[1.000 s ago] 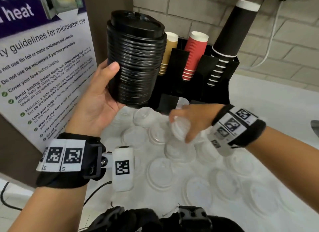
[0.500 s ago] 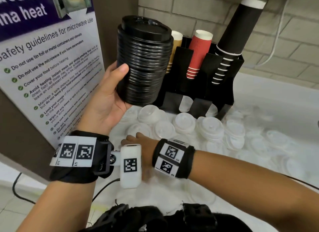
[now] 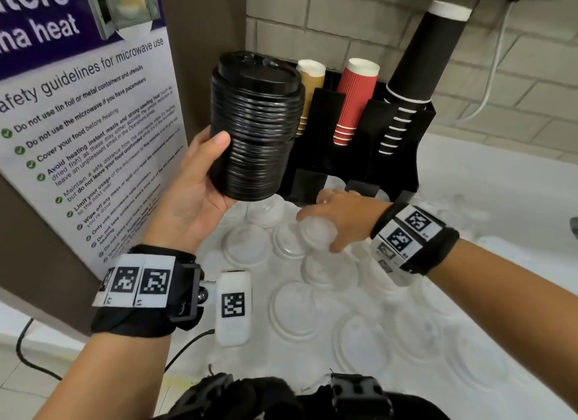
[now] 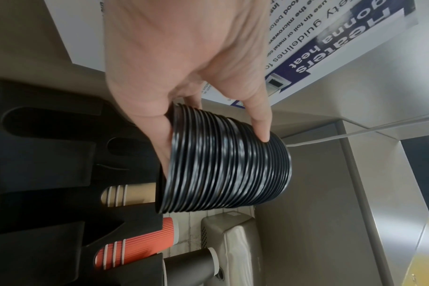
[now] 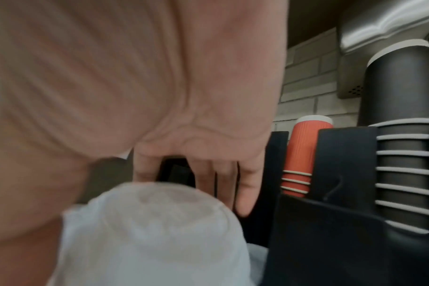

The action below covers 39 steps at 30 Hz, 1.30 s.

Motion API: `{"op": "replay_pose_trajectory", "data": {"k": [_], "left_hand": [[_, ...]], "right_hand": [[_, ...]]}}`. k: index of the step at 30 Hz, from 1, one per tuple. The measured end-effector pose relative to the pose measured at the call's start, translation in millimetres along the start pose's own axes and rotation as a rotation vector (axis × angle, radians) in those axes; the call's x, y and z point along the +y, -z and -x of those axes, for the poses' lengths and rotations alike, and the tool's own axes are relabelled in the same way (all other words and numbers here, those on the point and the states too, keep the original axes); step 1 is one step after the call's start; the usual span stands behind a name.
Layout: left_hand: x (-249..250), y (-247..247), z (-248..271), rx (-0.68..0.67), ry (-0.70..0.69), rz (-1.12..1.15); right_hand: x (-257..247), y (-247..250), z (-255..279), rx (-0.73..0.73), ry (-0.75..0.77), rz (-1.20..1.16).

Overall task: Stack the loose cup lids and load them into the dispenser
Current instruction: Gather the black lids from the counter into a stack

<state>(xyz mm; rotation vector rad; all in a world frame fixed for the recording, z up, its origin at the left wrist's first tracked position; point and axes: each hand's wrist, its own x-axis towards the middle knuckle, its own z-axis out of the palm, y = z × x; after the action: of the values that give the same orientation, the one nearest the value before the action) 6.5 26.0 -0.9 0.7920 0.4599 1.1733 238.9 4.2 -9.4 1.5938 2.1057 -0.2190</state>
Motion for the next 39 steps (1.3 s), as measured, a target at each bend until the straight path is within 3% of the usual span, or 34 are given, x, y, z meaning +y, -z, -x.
{"op": "replay_pose_trajectory", "data": {"k": [2,3,5,8,12,15,20,25,28,33,39], "left_hand": [[-4.8,0.6,-1.6,0.012,0.008,-0.001],[-7.4,0.1,-2.0,0.010,0.009,-0.002],[-12.6,-3.4,-2.0,0.001,0.010,-0.013],[-20.0,-13.3,-1.3,-0.008,-0.006,-0.044],[-25.2,-22.5,-0.5,-0.033,-0.004,-0.098],[-28.3,-20.6,0.5,-0.004,-0.004,-0.231],[-23.6,-9.8,-3.8,0.006,-0.129,-0.679],[-1.2,-10.9,-1.7,-0.224,-0.394,-1.026],[12.7,-16.5,3.6,-0.244,-0.468,-1.228],[32.7,-22.1,17.7,-0.120,-0.394,-1.465],[47.1,-16.2,32.5,-0.001,-0.028,-1.656]], "right_hand": [[5.8,0.1,-0.8,0.117,-0.039,0.032],[8.2,2.0,0.0,0.200,-0.020,-0.069],[11.2,8.6,3.9,0.342,0.093,-0.484],[-2.3,17.2,12.5,0.396,0.293,-1.198],[-24.6,10.1,11.4,0.519,0.340,-1.723],[-32.4,2.1,9.3,0.509,0.412,-2.015],[-34.9,-7.4,9.2,0.456,0.432,-2.151],[-38.1,-13.9,7.6,0.364,0.407,-2.171],[-45.1,-15.6,3.1,0.281,0.388,-2.157],[-67.7,-22.6,-9.6,0.065,0.364,-2.209],[-102.7,-33.2,-25.6,-0.204,0.293,-2.137]]}}
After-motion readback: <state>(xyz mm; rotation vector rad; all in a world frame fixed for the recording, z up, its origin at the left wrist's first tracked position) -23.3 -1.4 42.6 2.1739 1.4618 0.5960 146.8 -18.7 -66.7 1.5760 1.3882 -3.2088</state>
